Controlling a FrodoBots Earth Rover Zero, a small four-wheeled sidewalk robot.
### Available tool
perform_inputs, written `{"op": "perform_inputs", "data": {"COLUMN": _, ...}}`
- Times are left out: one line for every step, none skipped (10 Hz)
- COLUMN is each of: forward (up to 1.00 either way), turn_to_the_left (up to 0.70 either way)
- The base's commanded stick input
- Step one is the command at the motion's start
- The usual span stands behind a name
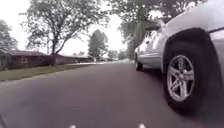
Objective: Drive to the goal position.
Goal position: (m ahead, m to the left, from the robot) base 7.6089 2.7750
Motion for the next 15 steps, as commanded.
{"op": "perform_inputs", "data": {"forward": 1.0, "turn_to_the_left": 0.0}}
{"op": "perform_inputs", "data": {"forward": 1.0, "turn_to_the_left": -0.05}}
{"op": "perform_inputs", "data": {"forward": 1.0, "turn_to_the_left": -0.06}}
{"op": "perform_inputs", "data": {"forward": 1.0, "turn_to_the_left": 0.0}}
{"op": "perform_inputs", "data": {"forward": 1.0, "turn_to_the_left": 0.0}}
{"op": "perform_inputs", "data": {"forward": 1.0, "turn_to_the_left": 0.0}}
{"op": "perform_inputs", "data": {"forward": 1.0, "turn_to_the_left": 0.0}}
{"op": "perform_inputs", "data": {"forward": 1.0, "turn_to_the_left": 0.0}}
{"op": "perform_inputs", "data": {"forward": 1.0, "turn_to_the_left": 0.0}}
{"op": "perform_inputs", "data": {"forward": 1.0, "turn_to_the_left": 0.0}}
{"op": "perform_inputs", "data": {"forward": 1.0, "turn_to_the_left": -0.12}}
{"op": "perform_inputs", "data": {"forward": 1.0, "turn_to_the_left": -0.26}}
{"op": "perform_inputs", "data": {"forward": 1.0, "turn_to_the_left": -0.39}}
{"op": "perform_inputs", "data": {"forward": 1.0, "turn_to_the_left": -0.4}}
{"op": "perform_inputs", "data": {"forward": 1.0, "turn_to_the_left": -0.4}}
